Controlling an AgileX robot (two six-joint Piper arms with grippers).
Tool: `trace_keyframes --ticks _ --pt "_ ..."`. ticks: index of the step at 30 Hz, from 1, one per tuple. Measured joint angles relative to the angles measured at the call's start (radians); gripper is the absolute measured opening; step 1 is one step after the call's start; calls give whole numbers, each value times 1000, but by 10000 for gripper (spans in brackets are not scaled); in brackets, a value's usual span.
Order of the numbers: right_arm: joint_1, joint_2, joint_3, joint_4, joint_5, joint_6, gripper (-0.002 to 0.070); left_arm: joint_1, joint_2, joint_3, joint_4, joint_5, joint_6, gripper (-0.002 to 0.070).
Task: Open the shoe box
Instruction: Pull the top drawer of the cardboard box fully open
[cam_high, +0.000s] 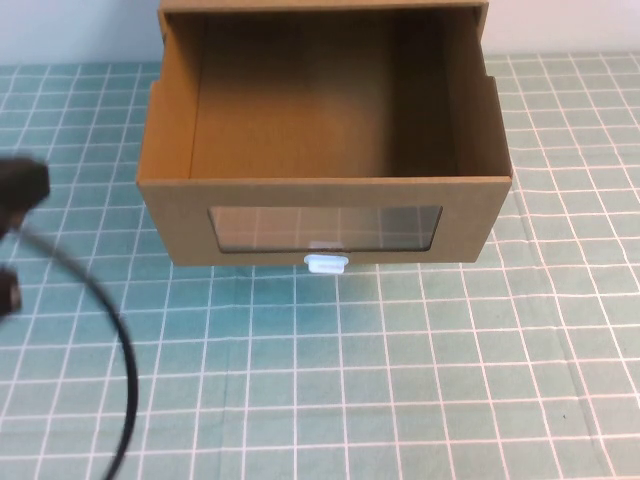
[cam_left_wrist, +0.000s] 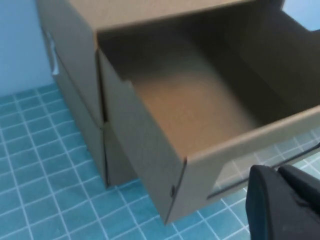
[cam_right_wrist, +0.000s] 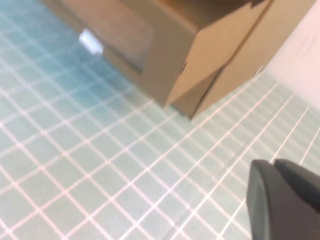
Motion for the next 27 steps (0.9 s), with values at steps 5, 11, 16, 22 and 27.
trace_keyframes --ticks 5,11,16,22,27 --pt "0 0 67 6 0 0 -13 0 -169 144 -30 -77 0 -5" --pt "0 0 100 10 0 0 -13 0 -310 187 -43 -109 0 -5" --pt "0 0 108 10 0 0 -13 0 -334 190 -98 -119 0 -5" --pt "0 0 108 10 0 0 -13 0 -334 190 -114 -125 0 -5" --pt "0 0 108 10 0 0 -13 0 -334 190 -115 -125 0 -5"
